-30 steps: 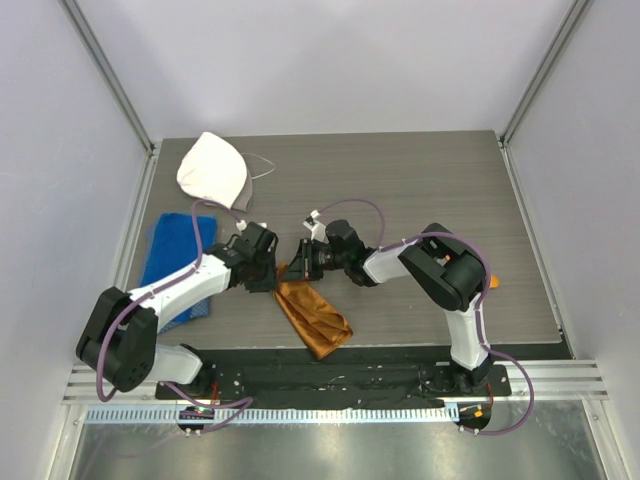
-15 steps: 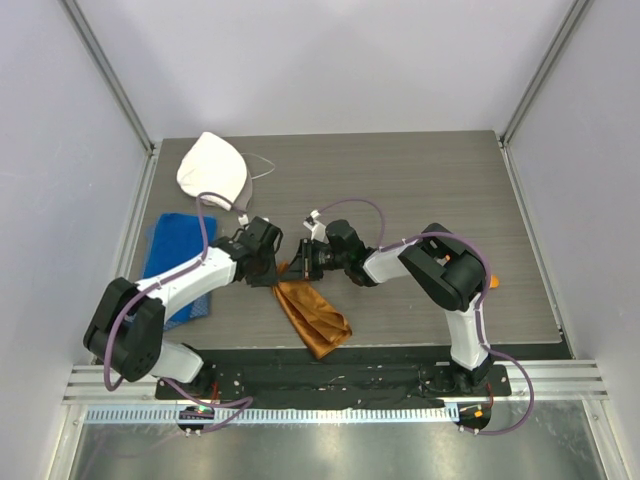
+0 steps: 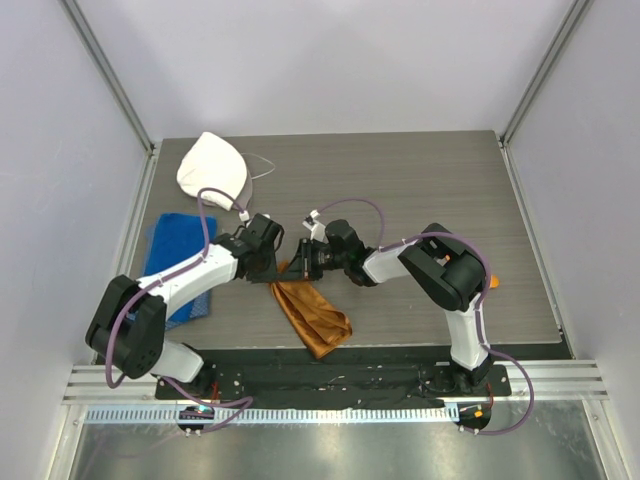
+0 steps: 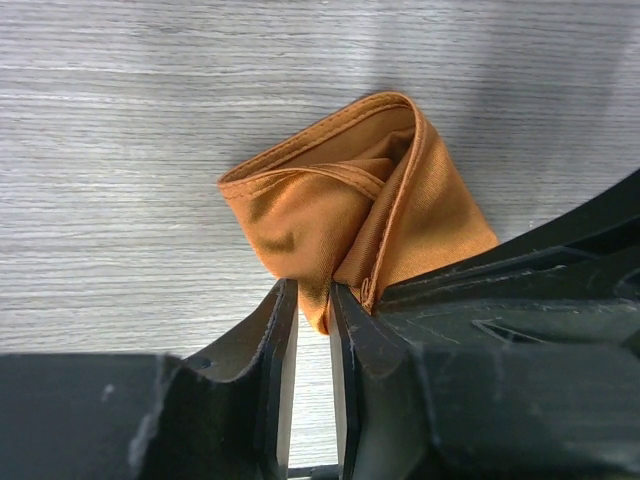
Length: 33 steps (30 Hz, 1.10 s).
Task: Fold the napkin into a case and place the utensils inside
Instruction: Grasp the top corner of the smaller rectangle folded napkin from the folded napkin.
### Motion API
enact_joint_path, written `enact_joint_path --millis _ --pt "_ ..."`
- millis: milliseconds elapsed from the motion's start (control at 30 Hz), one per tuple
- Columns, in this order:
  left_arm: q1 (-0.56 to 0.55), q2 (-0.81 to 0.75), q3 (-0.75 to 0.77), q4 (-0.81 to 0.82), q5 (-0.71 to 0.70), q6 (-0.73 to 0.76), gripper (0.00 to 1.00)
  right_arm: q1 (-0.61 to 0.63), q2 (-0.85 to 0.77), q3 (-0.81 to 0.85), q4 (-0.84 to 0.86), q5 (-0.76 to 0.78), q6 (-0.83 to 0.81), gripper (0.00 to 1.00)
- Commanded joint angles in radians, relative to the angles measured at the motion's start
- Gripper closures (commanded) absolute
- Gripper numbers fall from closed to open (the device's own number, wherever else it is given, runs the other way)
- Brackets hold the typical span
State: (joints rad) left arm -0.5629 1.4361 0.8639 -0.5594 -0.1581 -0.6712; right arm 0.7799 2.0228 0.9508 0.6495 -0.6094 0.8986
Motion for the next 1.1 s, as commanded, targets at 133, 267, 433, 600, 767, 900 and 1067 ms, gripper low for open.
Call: enact_joint_path --millis 133,267,433,600,767,900,1067 --pt "-0.003 -0.023 0.001 0.018 0.026 0.002 0.80 0.009 0.005 0.045 0.013 -0.013 0.000 0.88" --pt "-0.003 -0.002 0.006 0.021 0.023 0.002 0.85 0.009 0.011 0.055 0.001 -0.006 0.003 0.88" --pt "-0.003 -0.034 0.015 0.016 0.028 0.001 0.94 0.010 0.036 0.072 -0.010 0.003 0.008 0.88" --pt "-0.003 -0.063 0.007 0.006 0.040 -0.002 1.00 0.009 0.060 0.095 -0.020 0.010 0.003 0.88" --pt "-0.003 -0.089 -0.017 0.038 0.092 -0.011 1.00 0.030 0.079 0.124 -0.057 0.017 -0.020 0.88" --pt "-0.003 -0.101 -0.043 0.085 0.141 -0.045 1.00 0.045 0.105 0.149 -0.094 0.037 -0.027 0.88" --pt "-0.002 -0.095 -0.049 0.052 0.034 -0.051 1.00 0.039 0.108 0.169 -0.195 0.085 -0.113 0.88"
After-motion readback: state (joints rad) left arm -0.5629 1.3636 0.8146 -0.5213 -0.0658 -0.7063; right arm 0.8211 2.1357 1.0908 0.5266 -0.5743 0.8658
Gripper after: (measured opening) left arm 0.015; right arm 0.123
